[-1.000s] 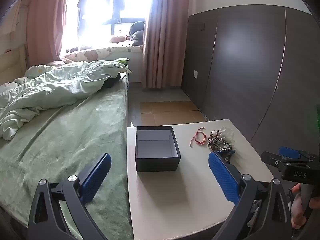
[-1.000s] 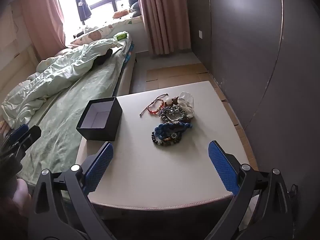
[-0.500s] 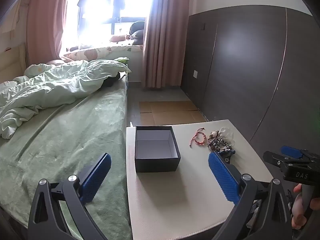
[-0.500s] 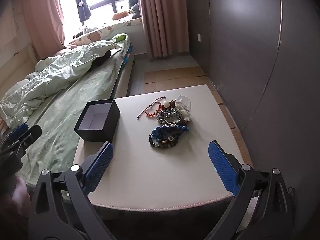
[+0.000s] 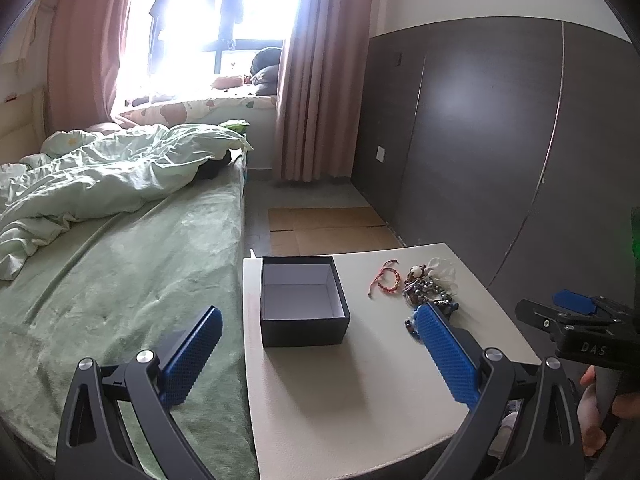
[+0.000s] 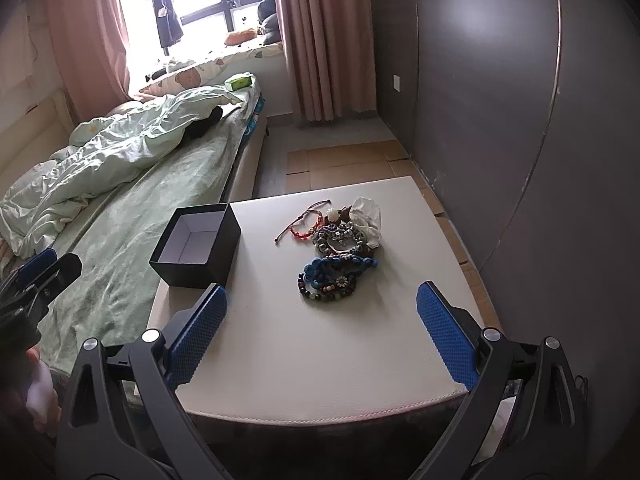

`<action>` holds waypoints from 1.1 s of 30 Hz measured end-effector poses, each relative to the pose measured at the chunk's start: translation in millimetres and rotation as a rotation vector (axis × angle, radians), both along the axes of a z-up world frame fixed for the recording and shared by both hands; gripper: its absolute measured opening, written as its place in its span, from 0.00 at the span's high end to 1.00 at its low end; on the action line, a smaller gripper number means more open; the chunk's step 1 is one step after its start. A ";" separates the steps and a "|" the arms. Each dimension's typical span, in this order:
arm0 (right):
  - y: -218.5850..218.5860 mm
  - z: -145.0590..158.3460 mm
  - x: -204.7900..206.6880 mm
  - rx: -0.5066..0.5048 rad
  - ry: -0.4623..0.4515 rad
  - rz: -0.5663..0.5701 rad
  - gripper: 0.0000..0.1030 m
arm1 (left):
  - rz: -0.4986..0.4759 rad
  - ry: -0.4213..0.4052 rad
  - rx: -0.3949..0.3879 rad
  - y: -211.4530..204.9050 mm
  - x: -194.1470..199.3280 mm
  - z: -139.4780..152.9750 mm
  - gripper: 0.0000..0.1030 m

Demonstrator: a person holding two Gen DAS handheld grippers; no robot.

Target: Organize jewelry

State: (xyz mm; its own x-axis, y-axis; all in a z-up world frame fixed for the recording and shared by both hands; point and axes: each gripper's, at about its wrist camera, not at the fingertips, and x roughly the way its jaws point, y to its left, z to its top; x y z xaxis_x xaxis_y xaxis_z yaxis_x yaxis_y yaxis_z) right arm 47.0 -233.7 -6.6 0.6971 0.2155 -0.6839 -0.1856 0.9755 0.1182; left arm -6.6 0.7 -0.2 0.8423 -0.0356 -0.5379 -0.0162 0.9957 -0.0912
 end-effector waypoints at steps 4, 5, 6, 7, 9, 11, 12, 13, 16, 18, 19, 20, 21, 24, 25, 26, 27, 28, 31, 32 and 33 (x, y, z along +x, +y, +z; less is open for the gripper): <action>0.6 1.2 -3.9 0.002 -0.012 0.003 0.07 | -0.004 -0.008 0.010 -2.6 -3.4 2.0 0.08; 0.8 1.7 -5.0 0.002 -0.016 0.002 0.07 | -0.006 -0.010 0.010 -4.0 -4.5 2.4 0.08; 1.4 2.4 -6.9 0.001 -0.020 0.002 0.07 | -0.008 -0.012 0.011 -4.0 -5.1 2.8 0.08; 1.1 2.8 -7.8 0.001 -0.025 0.000 0.07 | -0.010 -0.015 0.012 -4.8 -6.2 2.9 0.08; 0.7 4.1 -9.8 0.003 -0.032 0.000 0.07 | -0.007 -0.019 0.014 -5.4 -7.3 3.9 0.08; -1.7 3.8 -9.5 0.032 -0.020 0.008 0.07 | -0.006 -0.021 0.010 -4.9 -6.7 3.9 0.08; -3.0 3.4 -9.8 0.041 -0.016 0.006 0.07 | -0.007 -0.021 0.008 -5.2 -6.6 3.8 0.08; -4.1 3.0 -9.7 0.038 -0.017 -0.002 0.07 | -0.009 -0.019 0.008 -5.2 -5.8 4.2 0.08; -3.2 2.7 -11.4 0.007 -0.033 -0.019 0.07 | -0.007 -0.022 -0.002 -2.8 -6.4 5.7 0.08; -2.3 2.1 -11.0 0.003 -0.032 -0.024 0.07 | -0.005 -0.022 -0.010 -0.8 -5.7 5.6 0.08; -2.2 1.9 -10.9 0.004 -0.031 -0.025 0.07 | -0.005 -0.021 -0.014 -0.2 -5.1 5.3 0.08; -1.8 1.9 -10.8 0.003 -0.031 -0.024 0.07 | -0.007 -0.019 -0.016 0.2 -4.6 5.1 0.08; -1.3 2.3 -11.1 0.001 -0.032 -0.023 0.07 | -0.008 -0.018 -0.017 0.2 -3.5 4.3 0.08; -0.2 2.3 -11.9 -0.001 -0.033 -0.016 0.07 | -0.017 -0.013 -0.023 -1.4 -2.2 3.1 0.08; -0.6 1.3 -11.1 0.000 -0.030 -0.016 0.07 | -0.018 -0.013 -0.022 -2.6 -1.9 2.7 0.08; -0.9 0.8 -9.9 0.001 -0.027 -0.016 0.07 | -0.020 -0.014 -0.024 -3.1 -1.7 3.3 0.08; -1.3 0.7 -9.1 0.001 -0.026 -0.017 0.07 | -0.025 -0.017 -0.026 -4.2 -1.6 3.8 0.08; -1.6 1.0 -9.0 0.001 -0.027 -0.018 0.07 | -0.027 -0.017 -0.025 -4.9 -1.1 3.5 0.08; -2.3 1.9 -10.3 -0.004 -0.034 -0.022 0.07 | -0.032 -0.011 -0.016 -7.7 0.7 1.6 0.08; -2.3 1.9 -10.3 -0.007 -0.035 -0.021 0.07 | -0.034 -0.006 -0.015 -8.6 1.7 0.8 0.08; -1.6 2.1 -11.6 -0.008 -0.036 -0.019 0.07 | -0.034 -0.004 -0.016 -7.9 2.4 -0.4 0.08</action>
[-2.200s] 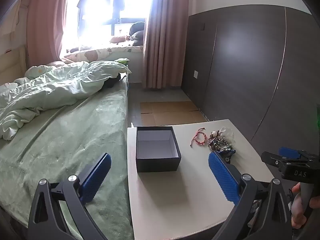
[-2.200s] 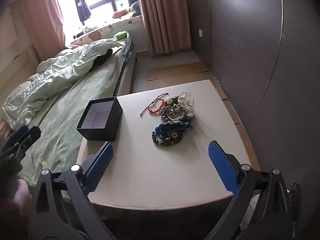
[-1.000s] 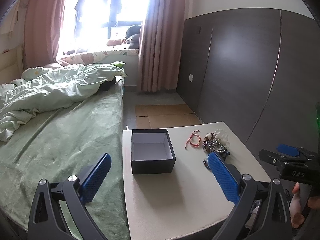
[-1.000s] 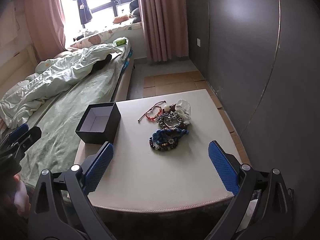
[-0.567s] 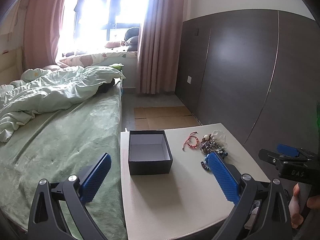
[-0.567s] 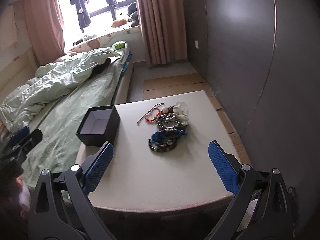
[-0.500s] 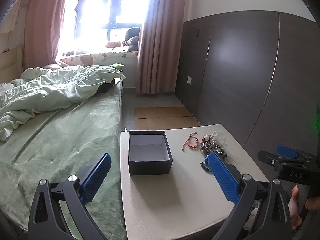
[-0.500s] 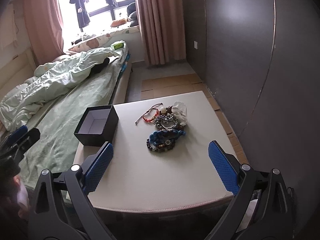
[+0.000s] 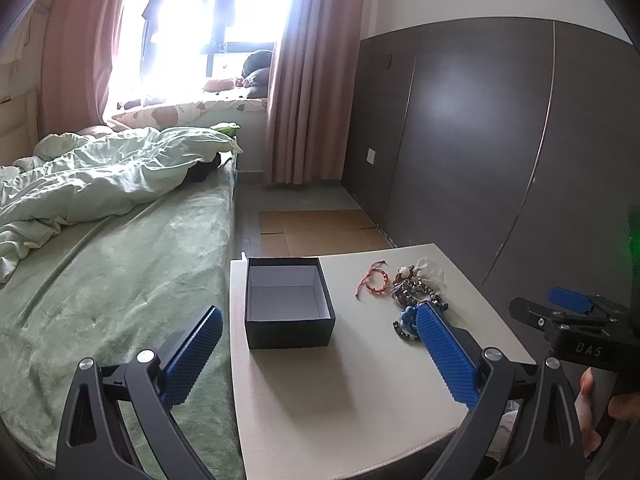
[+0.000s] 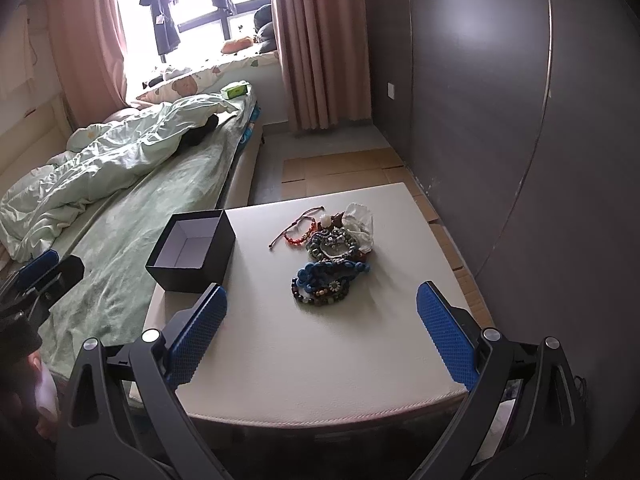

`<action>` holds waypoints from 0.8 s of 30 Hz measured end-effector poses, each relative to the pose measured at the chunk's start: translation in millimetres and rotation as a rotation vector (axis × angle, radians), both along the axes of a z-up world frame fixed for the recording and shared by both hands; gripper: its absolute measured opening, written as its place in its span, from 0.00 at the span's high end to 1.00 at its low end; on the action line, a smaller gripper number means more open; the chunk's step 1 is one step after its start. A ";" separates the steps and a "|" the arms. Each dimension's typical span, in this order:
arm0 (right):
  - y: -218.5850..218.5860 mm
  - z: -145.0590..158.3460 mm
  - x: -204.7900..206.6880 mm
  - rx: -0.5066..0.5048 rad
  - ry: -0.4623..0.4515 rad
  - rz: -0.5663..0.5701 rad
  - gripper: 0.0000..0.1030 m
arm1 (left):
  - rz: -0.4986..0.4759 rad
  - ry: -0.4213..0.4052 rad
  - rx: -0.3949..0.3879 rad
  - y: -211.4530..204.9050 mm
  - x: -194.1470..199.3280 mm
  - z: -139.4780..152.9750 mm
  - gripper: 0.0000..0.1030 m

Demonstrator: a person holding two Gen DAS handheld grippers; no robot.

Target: Organize jewelry

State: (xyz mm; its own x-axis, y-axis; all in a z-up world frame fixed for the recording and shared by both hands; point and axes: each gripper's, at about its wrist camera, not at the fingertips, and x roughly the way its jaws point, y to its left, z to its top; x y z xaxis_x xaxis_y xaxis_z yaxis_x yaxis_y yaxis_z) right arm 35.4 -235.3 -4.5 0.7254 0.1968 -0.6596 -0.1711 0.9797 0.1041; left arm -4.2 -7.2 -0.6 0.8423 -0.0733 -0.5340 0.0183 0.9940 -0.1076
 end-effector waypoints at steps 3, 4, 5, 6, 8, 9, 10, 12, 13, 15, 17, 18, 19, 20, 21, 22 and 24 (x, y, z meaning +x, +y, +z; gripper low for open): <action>0.1 -0.2 0.4 0.000 0.002 -0.001 0.07 | 0.001 0.002 -0.005 1.5 0.4 -0.2 0.08; 0.0 -0.2 0.3 0.000 0.001 0.000 0.07 | 0.002 0.001 -0.006 1.7 0.4 -0.3 0.08; 0.0 -0.2 0.1 0.000 0.001 -0.001 0.07 | 0.004 0.002 -0.007 2.2 0.5 -0.5 0.08; 0.0 -0.2 -0.3 -0.001 -0.001 -0.001 0.07 | 0.004 0.004 -0.007 2.0 0.5 -1.0 0.08; -0.4 -0.2 0.7 0.000 0.001 0.000 0.07 | 0.004 0.005 -0.007 2.2 0.8 -0.6 0.08; -0.3 -0.6 1.5 -0.001 0.002 0.001 0.07 | 0.006 0.004 -0.006 2.3 1.1 -0.8 0.08; 0.0 -1.0 2.2 -0.002 0.003 0.001 0.07 | 0.007 0.003 -0.006 2.3 0.8 -0.4 0.08; 0.2 -1.6 2.8 -0.003 0.003 0.002 0.07 | 0.009 0.000 -0.007 3.3 0.8 0.2 0.08; 0.4 -2.1 3.3 -0.003 0.004 0.003 0.07 | 0.012 -0.001 -0.008 4.5 1.0 0.2 0.08; 1.2 -2.4 3.1 -0.005 0.004 0.004 0.07 | 0.016 0.002 -0.014 6.1 2.5 -0.6 0.08; 1.2 -3.1 3.6 -0.006 0.006 0.002 0.07 | 0.018 0.007 -0.019 7.3 4.1 -2.0 0.08; 1.7 -2.6 3.4 -0.006 0.007 0.002 0.07 | 0.018 0.008 -0.022 7.7 4.8 -2.5 0.08; 1.4 -2.8 4.0 -0.005 0.008 0.000 0.07 | 0.017 0.008 -0.023 8.5 4.4 -2.5 0.08; 2.0 -3.3 4.0 -0.006 0.008 -0.001 0.07 | 0.015 0.006 -0.021 8.1 4.9 -2.4 0.08; 2.0 -3.5 4.7 -0.006 0.009 -0.001 0.07 | 0.014 0.005 -0.021 8.4 4.8 -2.0 0.08; 2.1 -4.0 4.5 -0.005 0.009 0.000 0.07 | 0.012 0.005 -0.020 8.6 5.3 -1.8 0.08; 2.6 -4.3 4.2 -0.006 0.010 -0.003 0.07 | 0.012 0.006 -0.026 10.1 6.5 -1.7 0.08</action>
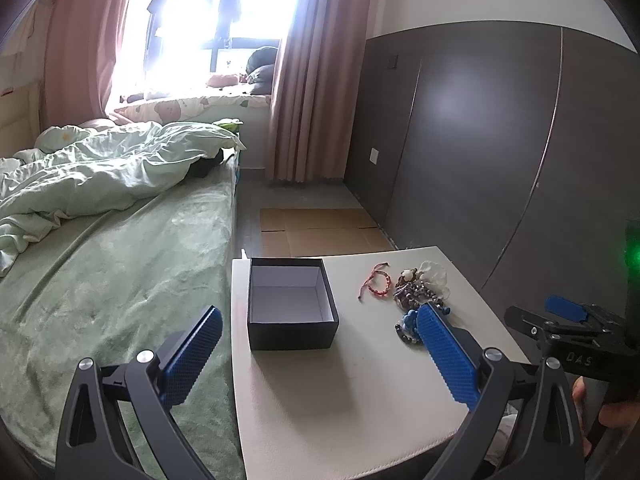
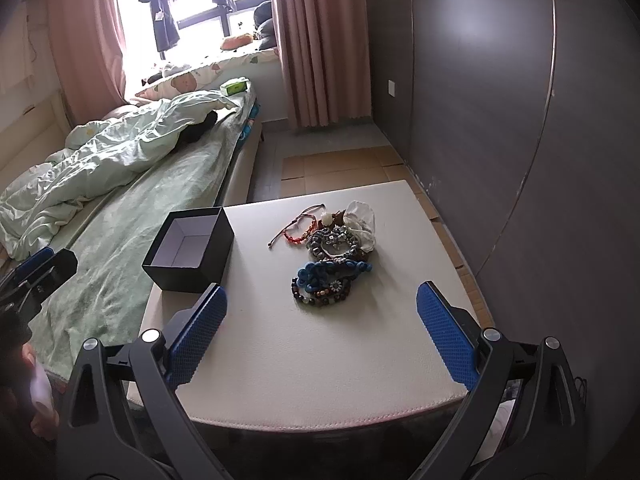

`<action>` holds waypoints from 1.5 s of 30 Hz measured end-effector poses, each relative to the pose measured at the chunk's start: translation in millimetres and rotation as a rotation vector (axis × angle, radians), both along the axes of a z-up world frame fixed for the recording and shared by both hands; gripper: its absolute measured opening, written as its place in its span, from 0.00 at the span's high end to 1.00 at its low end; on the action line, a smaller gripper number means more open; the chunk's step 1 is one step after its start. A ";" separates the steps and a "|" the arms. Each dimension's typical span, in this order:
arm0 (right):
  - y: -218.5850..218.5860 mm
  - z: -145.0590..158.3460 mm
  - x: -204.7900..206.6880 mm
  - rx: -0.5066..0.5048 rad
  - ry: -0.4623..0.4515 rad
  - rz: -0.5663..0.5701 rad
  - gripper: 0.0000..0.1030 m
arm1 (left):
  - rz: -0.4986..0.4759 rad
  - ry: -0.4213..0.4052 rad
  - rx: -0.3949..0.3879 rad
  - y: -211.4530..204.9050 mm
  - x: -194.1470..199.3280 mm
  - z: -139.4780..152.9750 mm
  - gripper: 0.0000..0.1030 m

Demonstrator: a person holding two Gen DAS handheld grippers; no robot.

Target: Organize jewelry

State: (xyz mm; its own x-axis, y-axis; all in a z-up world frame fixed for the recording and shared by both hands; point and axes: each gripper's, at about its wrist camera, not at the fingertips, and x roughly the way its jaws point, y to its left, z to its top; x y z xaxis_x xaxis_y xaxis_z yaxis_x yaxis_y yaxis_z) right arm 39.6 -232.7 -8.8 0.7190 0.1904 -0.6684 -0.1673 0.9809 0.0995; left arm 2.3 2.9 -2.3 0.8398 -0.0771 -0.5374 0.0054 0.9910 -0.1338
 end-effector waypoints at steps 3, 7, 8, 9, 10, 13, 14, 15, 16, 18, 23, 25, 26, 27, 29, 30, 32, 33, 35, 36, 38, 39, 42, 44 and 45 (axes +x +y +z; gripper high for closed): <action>0.7 -0.7 4.8 0.002 0.007 -0.001 0.07 | 0.000 0.005 -0.015 0.4 4.6 -0.5 0.08; -0.9 -0.7 14.1 0.017 0.017 -0.006 0.07 | -0.008 0.009 -0.025 -4.1 13.7 -1.0 0.08; -2.2 -1.0 17.3 0.027 0.023 -0.005 0.07 | -0.012 0.011 -0.029 -5.7 17.1 -1.8 0.08; -3.4 -1.7 19.9 0.038 0.029 -0.005 0.07 | -0.013 0.013 -0.032 -7.2 20.6 -2.4 0.08; -5.4 -2.8 23.9 0.049 0.038 -0.009 0.07 | -0.014 0.015 -0.035 -8.9 24.0 -3.2 0.08; -10.4 -6.4 34.5 0.069 0.057 -0.028 0.07 | -0.026 0.020 -0.054 -14.5 34.6 -6.5 0.08; -13.1 -8.0 38.9 0.078 0.065 -0.037 0.07 | -0.029 0.022 -0.059 -15.8 37.7 -7.6 0.08; -16.2 -9.8 43.3 0.087 0.072 -0.049 0.07 | -0.036 0.026 -0.067 -17.9 42.3 -9.8 0.08; -18.2 -11.3 46.6 0.092 0.077 -0.059 0.07 | -0.041 0.034 -0.073 -20.5 47.4 -12.2 0.09; -23.1 -15.1 55.3 0.104 0.093 -0.081 0.08 | -0.054 0.050 -0.087 -25.6 56.7 -15.9 0.14; -34.8 -25.3 74.4 0.152 0.129 -0.106 0.08 | -0.090 0.096 -0.133 -39.5 80.0 -28.7 0.25; -40.5 -31.5 83.4 0.180 0.153 -0.122 0.18 | -0.099 0.108 -0.141 -45.3 88.4 -35.2 0.30; -43.4 -35.1 88.3 0.199 0.172 -0.127 0.23 | -0.105 0.117 -0.146 -48.3 93.1 -38.7 0.34; -46.4 -38.8 92.8 0.222 0.191 -0.132 0.28 | -0.115 0.133 -0.156 -51.8 99.6 -44.6 0.39; -52.5 -48.8 103.1 0.274 0.235 -0.155 0.30 | -0.128 0.157 -0.159 -59.1 109.3 -53.6 0.46; -55.4 -53.1 107.4 0.298 0.254 -0.164 0.32 | -0.139 0.170 -0.156 -64.9 115.1 -59.1 0.48; -59.3 -61.7 115.6 0.352 0.295 -0.178 0.35 | -0.158 0.191 -0.157 -73.1 124.8 -67.4 0.55; -60.4 -66.4 119.7 0.374 0.316 -0.184 0.36 | -0.165 0.199 -0.159 -76.7 129.5 -70.8 0.57; -61.7 -77.0 126.9 0.418 0.357 -0.191 0.37 | -0.179 0.214 -0.162 -81.3 137.2 -76.7 0.61; -62.2 -82.7 130.3 0.432 0.381 -0.196 0.40 | -0.181 0.217 -0.160 -82.9 139.4 -78.2 0.61; -64.1 -94.1 135.4 0.512 0.440 -0.197 0.41 | -0.184 0.220 -0.153 -85.7 144.3 -81.4 0.61; -64.9 -97.3 137.4 0.544 0.455 -0.194 0.44 | -0.183 0.223 -0.150 -85.1 146.3 -82.2 0.62; -62.7 -107.0 144.5 0.615 0.502 -0.188 0.49 | -0.177 0.235 -0.150 -84.4 153.4 -86.0 0.66; -59.9 -111.5 148.1 0.645 0.524 -0.191 0.57 | -0.172 0.247 -0.154 -83.4 158.3 -90.1 0.67; -58.7 -113.9 149.6 0.657 0.532 -0.190 0.60 | -0.169 0.250 -0.153 -82.7 160.1 -92.4 0.68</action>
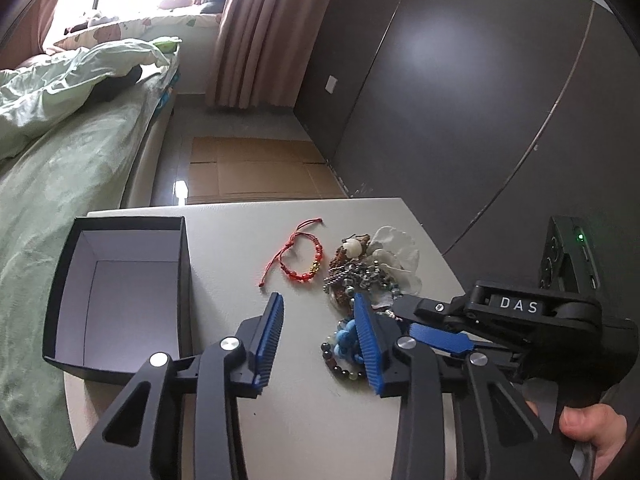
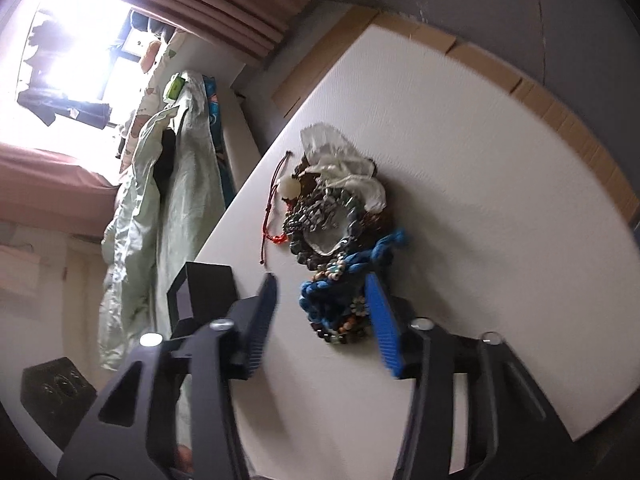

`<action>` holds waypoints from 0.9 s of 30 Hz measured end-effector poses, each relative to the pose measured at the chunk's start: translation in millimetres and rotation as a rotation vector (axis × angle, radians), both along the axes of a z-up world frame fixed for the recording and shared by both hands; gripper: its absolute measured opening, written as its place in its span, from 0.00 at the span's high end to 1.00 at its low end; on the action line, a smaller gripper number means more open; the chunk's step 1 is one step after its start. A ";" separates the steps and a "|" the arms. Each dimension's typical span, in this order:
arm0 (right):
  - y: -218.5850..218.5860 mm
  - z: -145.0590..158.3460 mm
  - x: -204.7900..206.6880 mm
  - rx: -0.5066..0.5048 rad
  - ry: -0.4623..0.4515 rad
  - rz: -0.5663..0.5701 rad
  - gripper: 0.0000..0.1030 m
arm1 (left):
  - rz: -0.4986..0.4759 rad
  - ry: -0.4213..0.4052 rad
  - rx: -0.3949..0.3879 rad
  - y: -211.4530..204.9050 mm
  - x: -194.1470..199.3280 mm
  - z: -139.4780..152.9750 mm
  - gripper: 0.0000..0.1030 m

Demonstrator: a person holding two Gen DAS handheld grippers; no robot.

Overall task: Organize jewelry
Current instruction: 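Close the right gripper on the blue beaded bracelets in the pile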

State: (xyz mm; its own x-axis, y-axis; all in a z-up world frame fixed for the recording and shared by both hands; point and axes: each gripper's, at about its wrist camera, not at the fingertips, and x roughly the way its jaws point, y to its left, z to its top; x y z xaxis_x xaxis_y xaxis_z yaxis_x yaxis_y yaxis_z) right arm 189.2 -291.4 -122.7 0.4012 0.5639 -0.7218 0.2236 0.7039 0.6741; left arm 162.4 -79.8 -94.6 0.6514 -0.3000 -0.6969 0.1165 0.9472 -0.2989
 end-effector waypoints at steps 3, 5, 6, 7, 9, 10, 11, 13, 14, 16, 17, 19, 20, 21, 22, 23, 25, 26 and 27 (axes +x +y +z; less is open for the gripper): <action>5.4 -7.6 7.1 0.032 0.028 -0.003 0.60 | 0.004 0.010 0.002 0.7 4.5 -3.4 0.69; 6.9 -14.8 10.9 0.035 0.050 -0.010 0.60 | 0.003 0.012 0.002 0.1 7.4 -5.1 0.69; 7.2 -18.5 12.5 0.042 0.066 -0.016 0.60 | 0.001 0.013 0.002 -0.1 8.3 -5.4 0.69; 6.5 -23.2 14.1 0.064 0.082 -0.030 0.64 | -0.001 0.013 0.002 0.1 8.6 -5.4 0.69; 2.7 -28.4 16.1 0.085 0.097 -0.053 0.82 | -0.003 0.015 0.004 -0.1 9.4 -5.9 0.69; -0.9 -29.5 15.3 0.104 0.096 -0.072 0.90 | -0.003 0.017 0.005 -0.2 9.9 -6.5 0.69; -3.5 -28.8 14.4 0.118 0.093 -0.083 0.91 | -0.003 0.019 0.007 -0.7 10.4 -7.3 0.69; -10.4 -22.7 8.7 0.125 0.077 -0.110 0.91 | -0.003 0.029 0.014 -0.8 11.1 -9.4 0.69; -14.2 -18.2 5.0 0.125 0.065 -0.126 0.91 | -0.002 0.034 0.018 -1.0 11.2 -10.5 0.69; -21.8 -10.7 -1.8 0.127 0.044 -0.150 0.91 | -0.003 0.044 0.023 -2.1 10.8 -12.5 0.69; -25.7 -6.3 -5.4 0.128 0.031 -0.159 0.91 | -0.005 0.048 0.027 -3.1 10.7 -13.5 0.69; -31.2 -0.1 -10.2 0.125 0.010 -0.172 0.91 | -0.011 0.055 0.034 -5.3 11.4 -15.9 0.69; -33.9 2.8 -11.9 0.120 0.001 -0.176 0.91 | -0.015 0.060 0.038 -6.8 11.7 -17.4 0.69; -36.2 5.4 -13.1 0.116 -0.007 -0.178 0.91 | -0.019 0.067 0.043 -9.4 11.8 -19.5 0.69; -39.6 7.7 -14.3 0.116 -0.014 -0.181 0.91 | -0.025 0.073 0.049 -12.5 11.9 -21.8 0.69; -42.0 9.0 -14.9 0.116 -0.017 -0.184 0.91 | -0.029 0.077 0.054 -14.8 12.0 -23.4 0.69; -47.5 8.9 -15.7 0.125 -0.015 -0.190 0.91 | -0.045 0.087 0.082 -24.3 12.2 -29.8 0.67; -49.4 8.3 -16.1 0.132 -0.012 -0.193 0.91 | -0.054 0.097 0.100 -29.5 12.8 -34.5 0.67; -50.1 7.3 -16.0 0.139 -0.008 -0.194 0.91 | -0.060 0.106 0.112 -33.8 14.1 -38.4 0.67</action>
